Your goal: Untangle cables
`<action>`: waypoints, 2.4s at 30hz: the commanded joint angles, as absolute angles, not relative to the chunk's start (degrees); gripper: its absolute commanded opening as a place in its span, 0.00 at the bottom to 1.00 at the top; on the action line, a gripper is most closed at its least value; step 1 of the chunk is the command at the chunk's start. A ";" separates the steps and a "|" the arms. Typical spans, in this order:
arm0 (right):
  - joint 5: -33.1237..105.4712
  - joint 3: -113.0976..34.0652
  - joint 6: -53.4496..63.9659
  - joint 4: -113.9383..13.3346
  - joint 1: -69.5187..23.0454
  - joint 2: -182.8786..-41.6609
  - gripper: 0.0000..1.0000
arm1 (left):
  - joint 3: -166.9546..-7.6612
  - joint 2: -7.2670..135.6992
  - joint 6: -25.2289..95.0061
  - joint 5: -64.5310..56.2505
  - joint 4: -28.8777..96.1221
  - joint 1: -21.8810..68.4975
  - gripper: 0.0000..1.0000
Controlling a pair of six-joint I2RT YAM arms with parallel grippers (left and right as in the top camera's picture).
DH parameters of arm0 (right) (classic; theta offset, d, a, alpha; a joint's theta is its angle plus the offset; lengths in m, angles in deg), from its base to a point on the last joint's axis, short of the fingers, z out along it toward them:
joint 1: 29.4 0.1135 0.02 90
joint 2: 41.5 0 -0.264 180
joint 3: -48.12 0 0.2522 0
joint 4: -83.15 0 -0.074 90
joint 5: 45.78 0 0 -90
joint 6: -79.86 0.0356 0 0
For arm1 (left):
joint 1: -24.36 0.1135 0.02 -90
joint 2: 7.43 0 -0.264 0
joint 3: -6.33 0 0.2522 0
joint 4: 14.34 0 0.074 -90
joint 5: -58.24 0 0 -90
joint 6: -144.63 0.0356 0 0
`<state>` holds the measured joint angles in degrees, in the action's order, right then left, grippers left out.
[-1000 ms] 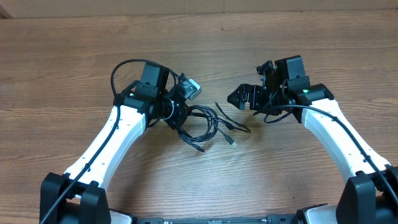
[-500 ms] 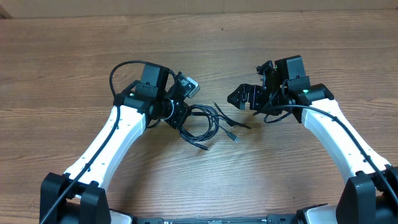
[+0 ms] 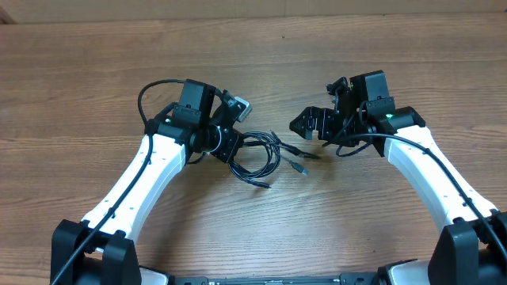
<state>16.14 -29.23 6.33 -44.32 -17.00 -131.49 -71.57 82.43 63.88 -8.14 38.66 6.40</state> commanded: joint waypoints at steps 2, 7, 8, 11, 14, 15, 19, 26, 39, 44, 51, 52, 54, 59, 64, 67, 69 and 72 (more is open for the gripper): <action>16.34 -29.12 5.89 -44.50 -17.15 -131.51 1.00 | -72.55 81.38 55.71 -6.68 38.46 6.23 0.04; 16.34 -29.12 5.89 -44.48 -17.15 -131.51 1.00 | -72.55 81.38 56.28 -9.36 38.40 6.23 0.04; 16.34 -29.12 5.89 -44.48 -17.15 -131.51 1.00 | -72.55 81.38 57.76 -10.83 38.38 6.23 0.04; 16.34 -29.12 5.89 -44.48 -17.15 -131.51 1.00 | -72.55 81.38 64.32 -13.80 37.85 6.23 0.04; 17.41 -29.12 5.87 -45.07 -17.15 -131.51 1.00 | -72.55 81.38 68.41 -13.98 37.24 6.23 0.04; 17.98 -29.12 5.87 -45.15 -17.15 -131.51 1.00 | -72.55 81.38 68.38 -13.95 37.09 6.23 0.05; 17.63 -29.12 8.06 -46.58 -17.15 -131.51 1.00 | -72.55 81.38 69.30 -14.00 37.44 6.23 0.04; 18.04 -29.12 7.99 -50.12 -17.26 -131.51 1.00 | -72.55 81.38 78.94 -17.69 38.46 6.36 0.04; 4.65 -28.95 -24.36 -43.97 -6.88 -131.54 1.00 | -77.73 81.36 81.59 -18.06 46.77 6.40 0.04; 8.80 -28.95 -26.81 -43.76 -4.10 -131.58 1.00 | -83.05 81.36 83.16 -17.89 54.03 6.45 0.05; 8.49 -28.95 -29.21 -41.64 -2.20 -131.62 0.86 | -88.01 81.36 83.16 -12.36 56.06 6.45 0.04; 8.45 -28.95 -30.02 -40.91 -2.00 -131.62 0.84 | -88.23 81.36 83.14 -12.23 56.01 6.45 0.04; 8.12 -28.95 -30.17 -39.84 -1.70 -131.62 0.78 | -88.27 81.36 82.68 -12.18 56.12 6.45 0.04; 8.10 -28.97 -29.84 -40.54 -1.72 -131.62 0.21 | -88.27 81.36 82.72 -11.79 56.19 6.45 0.04; 8.10 -30.76 -23.90 -40.63 -1.83 -131.58 0.04 | -88.23 81.38 82.72 -12.99 55.60 6.45 0.04; 8.10 -34.54 -20.40 -37.09 -1.83 -131.23 0.04 | -88.23 81.38 82.13 -14.81 54.55 6.45 0.04; 8.10 -37.73 -18.94 -33.20 -1.81 -130.79 0.04 | -88.23 81.38 80.06 -16.12 53.30 6.45 0.04; 8.08 -42.81 -15.62 -26.58 -1.81 -130.07 0.04 | -88.23 81.38 74.74 -16.95 50.83 6.45 0.04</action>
<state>8.73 -37.17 -20.42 -29.77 -1.92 -131.67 -86.59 82.43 80.58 -14.57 52.87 6.36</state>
